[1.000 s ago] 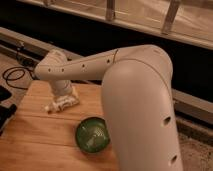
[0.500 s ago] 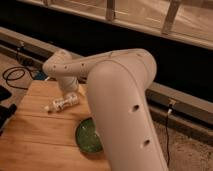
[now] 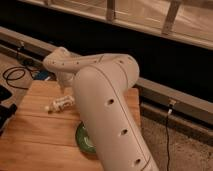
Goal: Place the bottle in the ceramic bowl
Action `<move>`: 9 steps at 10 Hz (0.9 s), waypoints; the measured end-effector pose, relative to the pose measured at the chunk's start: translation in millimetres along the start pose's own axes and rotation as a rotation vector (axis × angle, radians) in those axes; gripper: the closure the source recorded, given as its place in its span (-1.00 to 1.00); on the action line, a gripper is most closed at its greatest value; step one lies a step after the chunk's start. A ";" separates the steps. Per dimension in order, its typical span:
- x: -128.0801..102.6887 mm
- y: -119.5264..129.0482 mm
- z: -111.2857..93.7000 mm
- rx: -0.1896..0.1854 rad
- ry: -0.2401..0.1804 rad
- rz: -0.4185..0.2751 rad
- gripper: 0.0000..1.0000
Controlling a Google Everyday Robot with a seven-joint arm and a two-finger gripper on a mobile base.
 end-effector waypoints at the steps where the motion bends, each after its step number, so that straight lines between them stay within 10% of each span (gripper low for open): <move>1: -1.0 -1.8 0.1 0.003 -0.002 0.001 -0.30; 9: 26.8 2.9 1.1 -0.124 0.050 0.047 -0.30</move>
